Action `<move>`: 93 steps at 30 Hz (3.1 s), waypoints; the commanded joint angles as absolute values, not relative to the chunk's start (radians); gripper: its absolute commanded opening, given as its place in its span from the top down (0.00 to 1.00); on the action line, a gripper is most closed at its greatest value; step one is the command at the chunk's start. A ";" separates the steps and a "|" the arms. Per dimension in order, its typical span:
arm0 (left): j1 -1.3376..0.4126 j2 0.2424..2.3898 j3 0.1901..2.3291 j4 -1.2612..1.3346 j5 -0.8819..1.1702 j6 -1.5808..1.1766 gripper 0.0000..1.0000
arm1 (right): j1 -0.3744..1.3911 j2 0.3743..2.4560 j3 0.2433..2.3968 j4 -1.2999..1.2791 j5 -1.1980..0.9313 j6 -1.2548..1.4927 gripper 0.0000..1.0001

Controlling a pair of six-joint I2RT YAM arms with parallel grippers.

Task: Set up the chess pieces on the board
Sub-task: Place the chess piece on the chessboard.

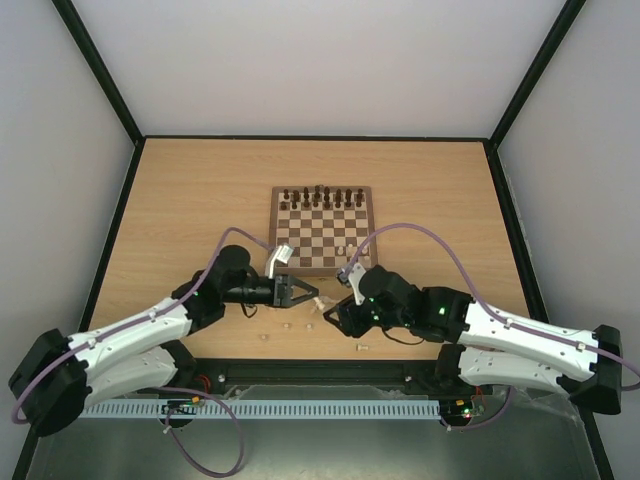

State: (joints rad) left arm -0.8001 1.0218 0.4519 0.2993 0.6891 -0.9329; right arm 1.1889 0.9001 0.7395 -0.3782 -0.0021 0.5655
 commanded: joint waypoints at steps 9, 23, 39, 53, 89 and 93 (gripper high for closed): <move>-0.761 0.780 0.435 0.270 0.422 -0.979 0.82 | 0.851 0.843 0.639 -0.009 -0.338 0.808 0.53; -0.761 0.616 0.290 0.444 0.248 -1.173 0.81 | 0.751 0.890 0.403 0.854 -0.597 1.238 0.46; -0.758 0.710 0.273 0.596 0.255 -1.315 0.80 | 0.785 1.041 0.479 0.775 -0.542 1.149 0.52; -0.745 0.745 0.252 0.641 0.266 -1.338 0.80 | 0.806 1.127 0.537 0.801 -0.561 1.133 0.63; -0.510 0.685 0.389 0.111 0.335 -1.039 0.11 | 0.678 1.253 1.120 -0.450 -0.423 0.595 0.96; -0.443 0.707 0.392 0.079 0.383 -0.995 0.10 | 0.676 1.402 1.336 -0.738 -0.361 0.458 0.97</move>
State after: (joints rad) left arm -0.4931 0.6949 0.3668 0.1947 0.3237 -1.0828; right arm 0.6758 1.2861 1.1740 -0.3069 -0.4206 0.6590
